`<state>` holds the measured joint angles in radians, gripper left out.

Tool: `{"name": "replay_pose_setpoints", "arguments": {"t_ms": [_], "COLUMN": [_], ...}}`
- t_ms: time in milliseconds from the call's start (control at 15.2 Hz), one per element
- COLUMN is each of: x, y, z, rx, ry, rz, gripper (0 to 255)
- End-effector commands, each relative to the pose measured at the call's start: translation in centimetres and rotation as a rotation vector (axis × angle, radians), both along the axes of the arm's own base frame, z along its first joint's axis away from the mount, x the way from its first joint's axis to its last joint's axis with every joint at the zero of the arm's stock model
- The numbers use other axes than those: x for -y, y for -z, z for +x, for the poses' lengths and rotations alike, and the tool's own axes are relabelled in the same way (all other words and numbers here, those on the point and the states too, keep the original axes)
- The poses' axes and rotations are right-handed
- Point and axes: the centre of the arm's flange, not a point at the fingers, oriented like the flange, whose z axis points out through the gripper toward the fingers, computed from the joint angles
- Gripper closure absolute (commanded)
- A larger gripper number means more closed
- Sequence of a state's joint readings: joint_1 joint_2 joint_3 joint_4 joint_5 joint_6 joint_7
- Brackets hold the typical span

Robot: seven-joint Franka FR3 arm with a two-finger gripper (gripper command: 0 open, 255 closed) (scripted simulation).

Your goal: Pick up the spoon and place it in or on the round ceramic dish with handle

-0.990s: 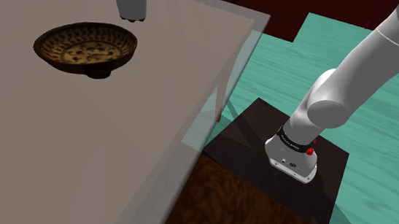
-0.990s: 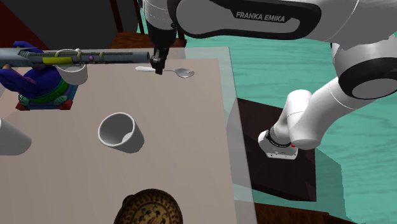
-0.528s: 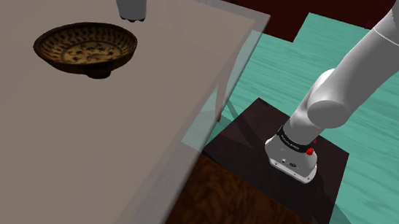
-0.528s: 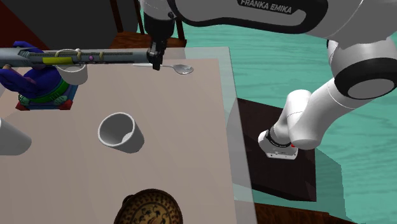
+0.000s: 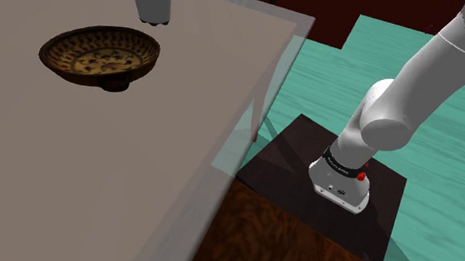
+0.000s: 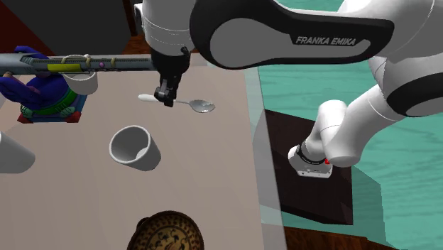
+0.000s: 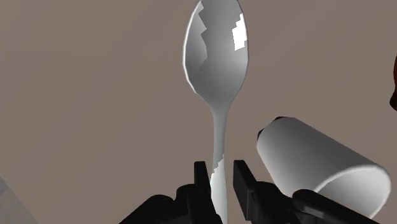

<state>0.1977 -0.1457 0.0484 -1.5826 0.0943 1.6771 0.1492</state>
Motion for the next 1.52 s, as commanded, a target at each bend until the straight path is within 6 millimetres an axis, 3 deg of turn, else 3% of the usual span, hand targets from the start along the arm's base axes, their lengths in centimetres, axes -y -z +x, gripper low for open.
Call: {"name": "replay_pose_setpoints", "arguments": {"t_ms": [0, 1452], "x": [-2.3, -30.4], "y": [0.1, -0.7], "z": [-0.6, -8.2], "rx": [0.000, 0.000], "ry": [0.001, 0.002], "rz": [0.000, 0.000], "gripper": [255, 255]}}
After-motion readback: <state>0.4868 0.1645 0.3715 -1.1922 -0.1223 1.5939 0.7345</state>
